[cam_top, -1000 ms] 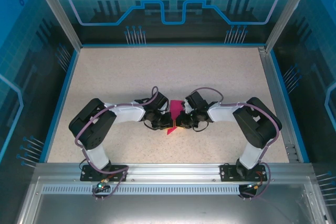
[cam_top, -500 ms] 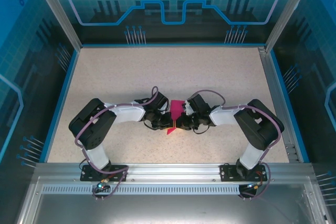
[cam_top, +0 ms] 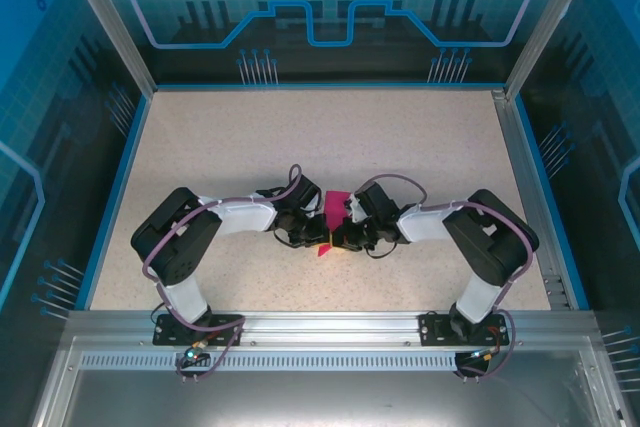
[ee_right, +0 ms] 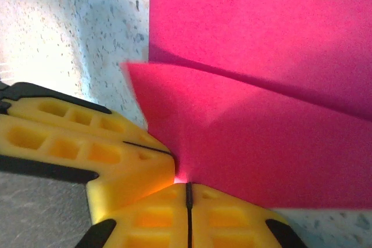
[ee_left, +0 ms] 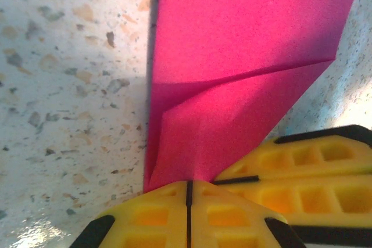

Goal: Fold a paper plane with a square sheet of paper (pick it up from the middle)
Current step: Third fold the triangle at the center of the table.

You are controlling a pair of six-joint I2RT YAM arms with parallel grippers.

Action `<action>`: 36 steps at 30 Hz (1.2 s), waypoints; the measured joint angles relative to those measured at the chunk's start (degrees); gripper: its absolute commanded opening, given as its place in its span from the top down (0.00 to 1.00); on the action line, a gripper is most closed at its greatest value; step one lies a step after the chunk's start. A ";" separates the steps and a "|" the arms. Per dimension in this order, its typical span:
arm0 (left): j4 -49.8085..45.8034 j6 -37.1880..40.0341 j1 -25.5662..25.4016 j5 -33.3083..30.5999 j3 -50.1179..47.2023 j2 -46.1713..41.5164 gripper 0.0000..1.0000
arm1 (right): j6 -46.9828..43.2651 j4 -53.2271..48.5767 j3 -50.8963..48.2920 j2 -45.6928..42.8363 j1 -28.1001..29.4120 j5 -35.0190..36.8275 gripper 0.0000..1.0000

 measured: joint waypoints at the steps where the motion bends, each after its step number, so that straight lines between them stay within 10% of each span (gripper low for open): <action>1: 0.00 0.00 0.00 -0.04 0.00 0.00 0.91 | 0.20 0.13 0.04 0.09 -0.09 -0.33 0.93; 36: -0.22 0.07 -0.02 -0.37 0.15 0.00 0.92 | -3.98 -4.37 3.37 1.73 -11.87 -2.78 0.87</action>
